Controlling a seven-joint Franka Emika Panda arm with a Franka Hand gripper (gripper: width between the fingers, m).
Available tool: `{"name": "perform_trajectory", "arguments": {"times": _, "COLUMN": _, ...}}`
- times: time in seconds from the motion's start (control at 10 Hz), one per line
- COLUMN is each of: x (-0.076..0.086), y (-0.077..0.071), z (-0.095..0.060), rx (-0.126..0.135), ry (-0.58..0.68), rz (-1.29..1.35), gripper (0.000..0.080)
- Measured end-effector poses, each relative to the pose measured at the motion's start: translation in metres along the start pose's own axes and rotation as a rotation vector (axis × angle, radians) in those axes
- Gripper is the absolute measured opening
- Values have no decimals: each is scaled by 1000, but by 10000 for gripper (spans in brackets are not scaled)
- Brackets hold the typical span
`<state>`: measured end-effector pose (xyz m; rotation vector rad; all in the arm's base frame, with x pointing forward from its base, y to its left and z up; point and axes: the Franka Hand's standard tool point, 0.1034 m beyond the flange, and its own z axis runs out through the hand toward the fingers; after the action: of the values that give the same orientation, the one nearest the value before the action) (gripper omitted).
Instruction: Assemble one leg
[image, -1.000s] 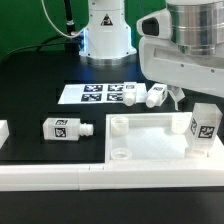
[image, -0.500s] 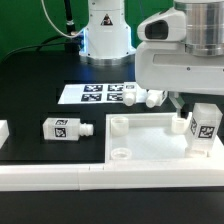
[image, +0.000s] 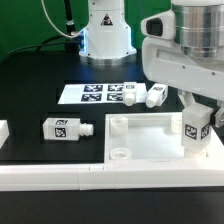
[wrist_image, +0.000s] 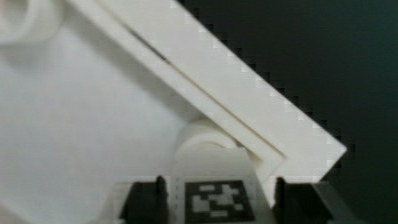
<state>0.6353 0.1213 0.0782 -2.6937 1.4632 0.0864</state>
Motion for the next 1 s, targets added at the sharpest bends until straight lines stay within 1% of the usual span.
{"name": "perform_trajectory", "arguments": {"times": 0.1, "x": 0, "y": -2, "z": 1, "rx": 33, "ry": -27, "rz": 172, "gripper": 288}}
{"name": "perform_trajectory", "arguments": {"times": 0.2, "x": -2, "y": -5, "z": 1, "rx": 55, "ry": -47, "rz": 333, "gripper": 288}}
{"name": "perform_trajectory", "arguments": {"times": 0.3, "x": -5, "y": -8, "z": 2, "rx": 67, "ry": -65, "rz": 447, "gripper": 288}}
{"name": "perform_trajectory", "arguments": {"times": 0.5, "x": -5, "y": -11, "z": 3, "rx": 105, "ry": -71, "rz": 597, "gripper": 288}}
{"name": "perform_trajectory", "arguments": {"times": 0.6, "x": -6, "y": -11, "z": 4, "rx": 103, "ry": -74, "rz": 634, "gripper": 366}}
{"name": "perform_trajectory", "arguments": {"times": 0.7, "x": -6, "y": -11, "z": 4, "rx": 103, "ry": -72, "rz": 618, "gripper": 366}}
{"name": "perform_trajectory", "arguments": {"times": 0.8, "x": -5, "y": -10, "z": 5, "rx": 99, "ry": -69, "rz": 537, "gripper": 500}}
{"name": "perform_trajectory", "arguments": {"times": 0.9, "x": -3, "y": -8, "z": 5, "rx": 96, "ry": -59, "rz": 372, "gripper": 622}}
{"name": "perform_trajectory", "arguments": {"times": 1.0, "x": -3, "y": -8, "z": 5, "rx": 99, "ry": -45, "rz": 188, "gripper": 622}}
